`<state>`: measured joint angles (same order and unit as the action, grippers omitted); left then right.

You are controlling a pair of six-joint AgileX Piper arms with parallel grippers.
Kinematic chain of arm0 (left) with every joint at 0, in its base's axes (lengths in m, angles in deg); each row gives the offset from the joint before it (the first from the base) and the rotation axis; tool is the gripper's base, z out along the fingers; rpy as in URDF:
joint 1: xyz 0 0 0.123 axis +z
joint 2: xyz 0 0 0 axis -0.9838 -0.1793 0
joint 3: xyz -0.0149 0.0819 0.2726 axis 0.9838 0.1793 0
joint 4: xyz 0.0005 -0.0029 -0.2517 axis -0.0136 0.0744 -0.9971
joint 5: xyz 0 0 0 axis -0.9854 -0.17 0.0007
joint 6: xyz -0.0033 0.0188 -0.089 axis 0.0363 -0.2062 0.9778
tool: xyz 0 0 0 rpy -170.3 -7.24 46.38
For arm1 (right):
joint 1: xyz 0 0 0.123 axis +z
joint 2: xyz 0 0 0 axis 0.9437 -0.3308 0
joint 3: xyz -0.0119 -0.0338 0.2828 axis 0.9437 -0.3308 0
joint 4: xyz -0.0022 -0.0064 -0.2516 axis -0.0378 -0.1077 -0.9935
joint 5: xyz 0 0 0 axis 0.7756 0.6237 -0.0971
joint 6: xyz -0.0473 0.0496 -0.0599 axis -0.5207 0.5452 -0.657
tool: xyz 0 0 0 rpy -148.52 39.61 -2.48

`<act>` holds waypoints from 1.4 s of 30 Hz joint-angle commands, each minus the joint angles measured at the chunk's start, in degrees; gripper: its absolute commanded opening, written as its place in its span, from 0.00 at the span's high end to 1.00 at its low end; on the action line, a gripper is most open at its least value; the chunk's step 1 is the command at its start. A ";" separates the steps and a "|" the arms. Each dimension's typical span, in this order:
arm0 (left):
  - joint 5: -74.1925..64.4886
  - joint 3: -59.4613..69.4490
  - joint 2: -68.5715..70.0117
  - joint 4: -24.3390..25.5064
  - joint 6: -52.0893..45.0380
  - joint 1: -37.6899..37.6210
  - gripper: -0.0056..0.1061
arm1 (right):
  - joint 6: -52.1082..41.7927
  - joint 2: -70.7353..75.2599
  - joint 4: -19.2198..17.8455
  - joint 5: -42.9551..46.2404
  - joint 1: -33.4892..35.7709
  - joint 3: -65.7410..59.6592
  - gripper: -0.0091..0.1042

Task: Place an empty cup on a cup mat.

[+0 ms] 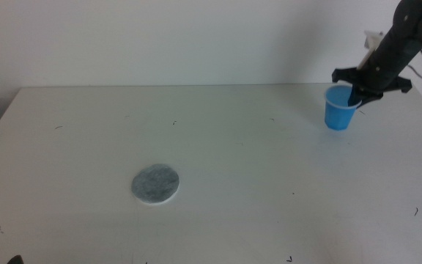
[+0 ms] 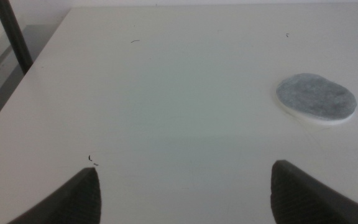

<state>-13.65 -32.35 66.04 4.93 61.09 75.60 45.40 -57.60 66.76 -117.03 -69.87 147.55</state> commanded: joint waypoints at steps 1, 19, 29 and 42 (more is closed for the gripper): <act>3.81 -0.34 0.74 0.06 0.21 0.06 0.01 | -0.31 6.64 1.35 0.12 0.02 1.87 0.93; 3.81 -0.34 0.74 0.06 0.21 0.06 0.01 | 2.69 18.78 2.58 -5.90 14.73 1.87 0.93; 3.81 -0.34 0.74 0.06 0.21 0.06 0.01 | 5.75 18.73 2.75 -2.73 27.00 1.87 0.93; 3.81 -0.34 0.74 0.06 0.21 0.06 0.01 | 11.96 13.51 1.51 6.41 37.52 1.87 0.93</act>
<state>-13.65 -32.35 66.04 4.93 61.09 75.60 56.50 -46.84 68.96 -113.88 -32.96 147.55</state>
